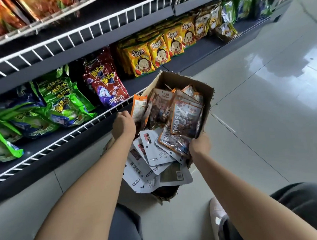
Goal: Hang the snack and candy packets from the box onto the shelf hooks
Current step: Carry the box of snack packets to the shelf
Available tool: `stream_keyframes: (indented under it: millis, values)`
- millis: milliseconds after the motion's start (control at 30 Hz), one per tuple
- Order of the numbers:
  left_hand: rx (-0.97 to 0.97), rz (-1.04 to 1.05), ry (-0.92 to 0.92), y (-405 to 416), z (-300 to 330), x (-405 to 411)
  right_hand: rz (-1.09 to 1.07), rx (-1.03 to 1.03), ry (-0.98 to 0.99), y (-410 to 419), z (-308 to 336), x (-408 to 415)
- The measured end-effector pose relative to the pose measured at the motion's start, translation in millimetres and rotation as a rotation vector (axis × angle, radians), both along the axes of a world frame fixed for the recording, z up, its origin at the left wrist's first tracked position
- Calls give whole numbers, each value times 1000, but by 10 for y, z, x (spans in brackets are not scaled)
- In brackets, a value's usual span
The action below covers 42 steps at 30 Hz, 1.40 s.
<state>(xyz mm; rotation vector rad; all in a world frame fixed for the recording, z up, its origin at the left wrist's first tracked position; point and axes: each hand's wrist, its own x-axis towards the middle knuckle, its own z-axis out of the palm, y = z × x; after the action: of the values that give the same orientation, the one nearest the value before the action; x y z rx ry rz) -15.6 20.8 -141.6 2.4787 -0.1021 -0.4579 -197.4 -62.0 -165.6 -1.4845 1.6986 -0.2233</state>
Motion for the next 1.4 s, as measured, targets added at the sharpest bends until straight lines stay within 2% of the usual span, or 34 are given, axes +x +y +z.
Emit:
stream_keyframes:
  millis: [100,300,400,600,767,833,1033,1200,1400]
  values:
    - [161,-146,-19,-149,16,36,38,83,46,-78,-21,3]
    - [356,-162,-72,-310,158,-37,71,259,120,-273,92,4]
    - [423,-222,-67,-295,275,-179,104,262,154,-307,181,-101]
    - [412,-43,181,309,364,-537,282,262,256,-239,413,-233]
    - [355,213,326,865,506,-865,461,249,322,-37,794,-261]
    - [372,238,341,1045,698,-922,516,244,343,67,968,-246]
    - [580,19,304,1688,1501,-993,606,219,387,568,1737,-172]
    - [570,132,330,2393,2402,-1038,767,148,381,1106,2648,80]
    - [442,300,348,3500,3461,-992,981,40,360,2036,3815,552]
